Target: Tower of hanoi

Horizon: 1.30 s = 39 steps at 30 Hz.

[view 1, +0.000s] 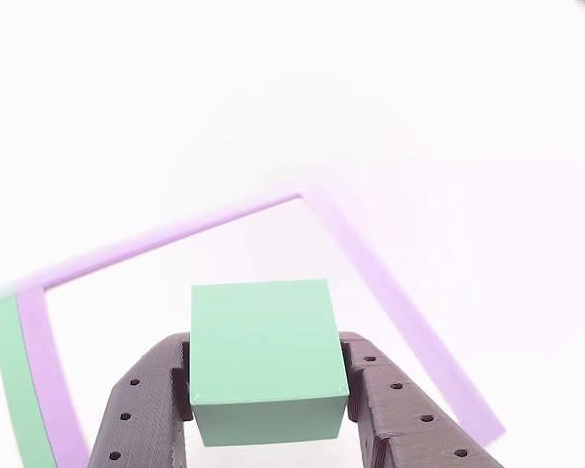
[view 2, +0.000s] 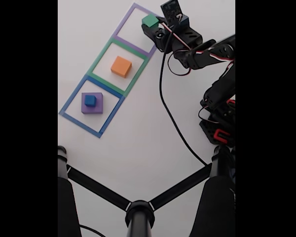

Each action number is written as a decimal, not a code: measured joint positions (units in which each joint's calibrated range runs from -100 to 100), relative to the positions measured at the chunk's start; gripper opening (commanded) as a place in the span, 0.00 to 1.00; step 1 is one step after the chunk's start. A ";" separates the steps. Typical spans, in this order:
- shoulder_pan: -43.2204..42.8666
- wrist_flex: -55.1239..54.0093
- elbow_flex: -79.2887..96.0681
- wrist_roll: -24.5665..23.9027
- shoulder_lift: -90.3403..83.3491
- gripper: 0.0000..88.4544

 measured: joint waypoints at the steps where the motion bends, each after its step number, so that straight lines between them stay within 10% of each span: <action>1: -0.16 -2.33 -0.17 0.00 2.20 0.07; 21: -1.39 -16.05 -8.70 0.00 20.94 0.13; 39: -1.39 -6.74 -5.57 0.00 10.98 0.28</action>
